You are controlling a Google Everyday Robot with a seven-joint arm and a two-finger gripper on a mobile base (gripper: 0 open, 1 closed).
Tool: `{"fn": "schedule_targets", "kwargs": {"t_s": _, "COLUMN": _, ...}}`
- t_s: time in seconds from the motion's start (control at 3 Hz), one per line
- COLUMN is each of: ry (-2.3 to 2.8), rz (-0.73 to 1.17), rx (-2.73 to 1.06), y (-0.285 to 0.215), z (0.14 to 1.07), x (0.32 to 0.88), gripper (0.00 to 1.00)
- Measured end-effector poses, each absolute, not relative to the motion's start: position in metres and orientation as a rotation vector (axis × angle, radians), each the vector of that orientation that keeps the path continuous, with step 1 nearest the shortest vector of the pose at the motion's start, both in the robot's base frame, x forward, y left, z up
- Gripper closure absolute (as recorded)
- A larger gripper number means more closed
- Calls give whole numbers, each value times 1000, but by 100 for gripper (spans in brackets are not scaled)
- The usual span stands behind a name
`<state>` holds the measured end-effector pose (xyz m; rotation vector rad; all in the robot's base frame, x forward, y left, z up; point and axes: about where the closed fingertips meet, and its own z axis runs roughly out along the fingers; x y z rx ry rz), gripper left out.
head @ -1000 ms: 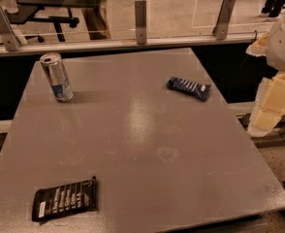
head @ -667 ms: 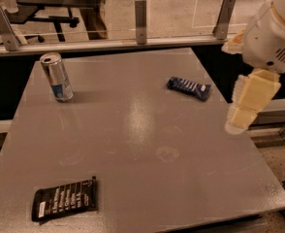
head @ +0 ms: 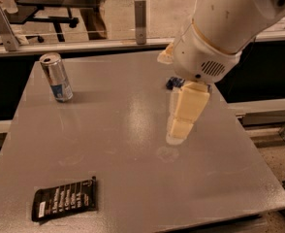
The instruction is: Move rxbar chocolate near redbull can
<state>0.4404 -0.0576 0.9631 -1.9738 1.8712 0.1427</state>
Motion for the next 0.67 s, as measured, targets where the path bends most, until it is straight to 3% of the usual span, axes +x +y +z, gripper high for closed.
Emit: {"fn": "schedule_targets", "kwargs": {"t_s": 0.67, "ry": 1707, "rz": 234, "rx": -2194, "y": 49, "z": 911, "x": 386, "gripper": 0}}
